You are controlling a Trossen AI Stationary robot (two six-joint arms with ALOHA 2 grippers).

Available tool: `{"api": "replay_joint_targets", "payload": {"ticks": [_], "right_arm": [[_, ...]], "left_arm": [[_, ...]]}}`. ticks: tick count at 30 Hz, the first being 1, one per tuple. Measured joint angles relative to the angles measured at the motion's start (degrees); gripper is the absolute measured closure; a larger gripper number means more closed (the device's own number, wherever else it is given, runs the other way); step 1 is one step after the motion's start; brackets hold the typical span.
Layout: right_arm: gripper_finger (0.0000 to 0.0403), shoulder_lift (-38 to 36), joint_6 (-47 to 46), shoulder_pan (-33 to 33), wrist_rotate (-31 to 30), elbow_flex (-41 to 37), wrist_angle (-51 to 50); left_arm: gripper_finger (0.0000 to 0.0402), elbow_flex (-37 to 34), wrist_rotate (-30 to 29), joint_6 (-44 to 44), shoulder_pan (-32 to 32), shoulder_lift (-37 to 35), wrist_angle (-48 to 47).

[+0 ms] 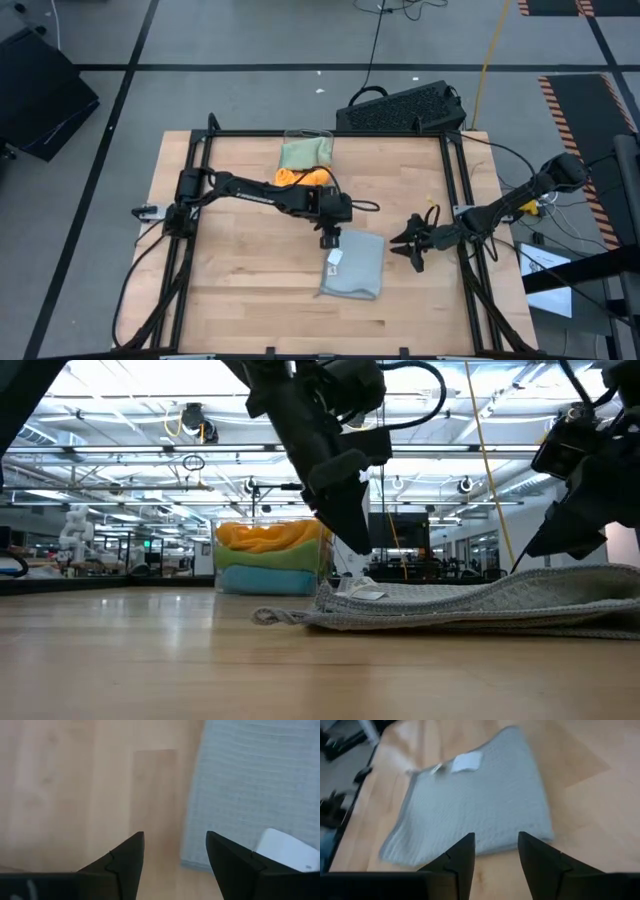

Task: Fold microfiber towels
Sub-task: Fold the gray towel

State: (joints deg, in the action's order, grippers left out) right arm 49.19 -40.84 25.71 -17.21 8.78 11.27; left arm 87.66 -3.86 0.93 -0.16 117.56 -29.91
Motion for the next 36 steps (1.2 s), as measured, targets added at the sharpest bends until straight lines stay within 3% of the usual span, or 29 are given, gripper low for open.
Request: {"api": "replay_joint_targets", "payload": {"ticks": [7, 16, 27, 31, 36], "right_arm": [[0.0259, 1.9, -6.8, -4.4, -2.1, 0.1, -0.4], [0.0255, 13.4, -9.3, -13.0, 8.4, 3.7, -0.6], [0.0177, 30.3, -5.2, -13.4, 13.9, 14.6, -1.3], [0.0185, 30.6, -4.1, -13.4, 14.2, 14.6, -0.7], [0.0189, 24.3, -4.1, -13.8, 15.0, 14.2, -5.5]], "left_arm": [[0.0186, 3.7, -1.2, 1.1, -2.6, -3.8, -0.6], [0.0185, 4.3, -2.0, -2.9, -4.3, -5.3, -0.5], [0.0185, 4.2, -1.3, -2.5, -6.3, -4.9, -0.8], [0.0185, 3.4, -0.7, -2.4, -6.1, -4.1, -1.0], [0.0185, 1.1, -0.7, -4.0, -5.9, -4.2, -1.8]]}}
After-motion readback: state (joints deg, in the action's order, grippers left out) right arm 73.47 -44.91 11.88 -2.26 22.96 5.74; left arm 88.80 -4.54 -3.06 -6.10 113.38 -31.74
